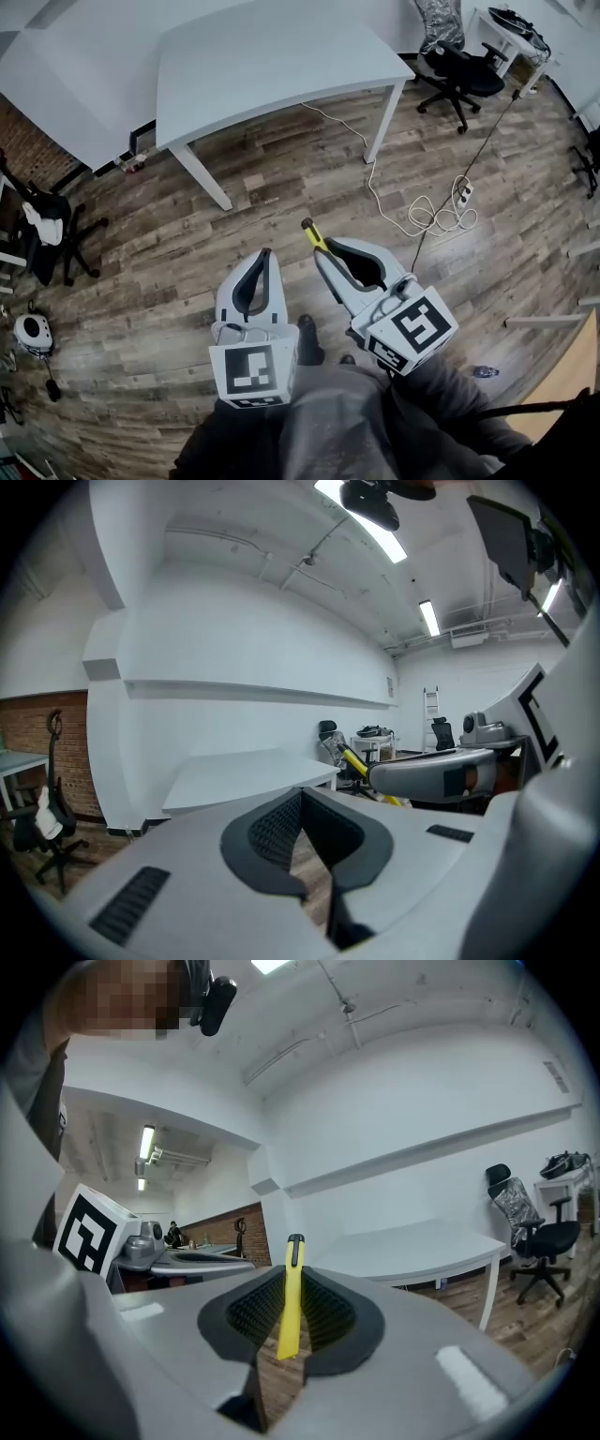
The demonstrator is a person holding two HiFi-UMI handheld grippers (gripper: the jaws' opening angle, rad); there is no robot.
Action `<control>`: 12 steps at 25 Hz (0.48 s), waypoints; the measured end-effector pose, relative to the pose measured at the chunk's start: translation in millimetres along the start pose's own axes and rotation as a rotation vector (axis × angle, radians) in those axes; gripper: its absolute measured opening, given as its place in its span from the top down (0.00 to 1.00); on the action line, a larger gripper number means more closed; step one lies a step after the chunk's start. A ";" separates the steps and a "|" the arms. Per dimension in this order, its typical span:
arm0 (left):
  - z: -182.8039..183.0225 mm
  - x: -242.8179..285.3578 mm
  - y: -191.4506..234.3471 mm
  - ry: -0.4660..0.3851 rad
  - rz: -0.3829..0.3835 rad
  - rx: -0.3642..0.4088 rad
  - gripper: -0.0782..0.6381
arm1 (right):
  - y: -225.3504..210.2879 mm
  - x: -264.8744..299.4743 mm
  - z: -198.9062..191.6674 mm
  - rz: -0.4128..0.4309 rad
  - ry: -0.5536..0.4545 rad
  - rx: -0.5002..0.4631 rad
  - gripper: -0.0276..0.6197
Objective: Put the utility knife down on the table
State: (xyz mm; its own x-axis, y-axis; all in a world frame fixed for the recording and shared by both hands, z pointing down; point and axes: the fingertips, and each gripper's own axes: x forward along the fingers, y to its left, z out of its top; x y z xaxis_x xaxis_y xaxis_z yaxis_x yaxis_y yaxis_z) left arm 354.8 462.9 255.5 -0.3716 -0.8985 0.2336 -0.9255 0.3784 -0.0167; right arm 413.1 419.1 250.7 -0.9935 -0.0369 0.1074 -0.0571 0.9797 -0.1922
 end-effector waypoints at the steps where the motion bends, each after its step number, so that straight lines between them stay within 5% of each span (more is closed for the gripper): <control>1: 2.6 5.8 7.2 -0.001 -0.004 -0.001 0.89 | -1.7 9.6 3.3 -0.002 0.000 -0.004 0.88; 12: 13.4 51.5 54.2 -0.006 -0.013 -0.012 0.89 | -24.2 64.8 27.0 -0.025 -0.013 -0.025 0.88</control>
State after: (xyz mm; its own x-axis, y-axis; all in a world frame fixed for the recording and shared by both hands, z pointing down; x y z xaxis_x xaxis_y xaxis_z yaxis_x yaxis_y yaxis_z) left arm 284.5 434.2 253.6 -0.3605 -0.9046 0.2275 -0.9292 0.3696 -0.0026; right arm 347.5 387.7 236.0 -0.9930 -0.0641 0.0996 -0.0800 0.9831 -0.1648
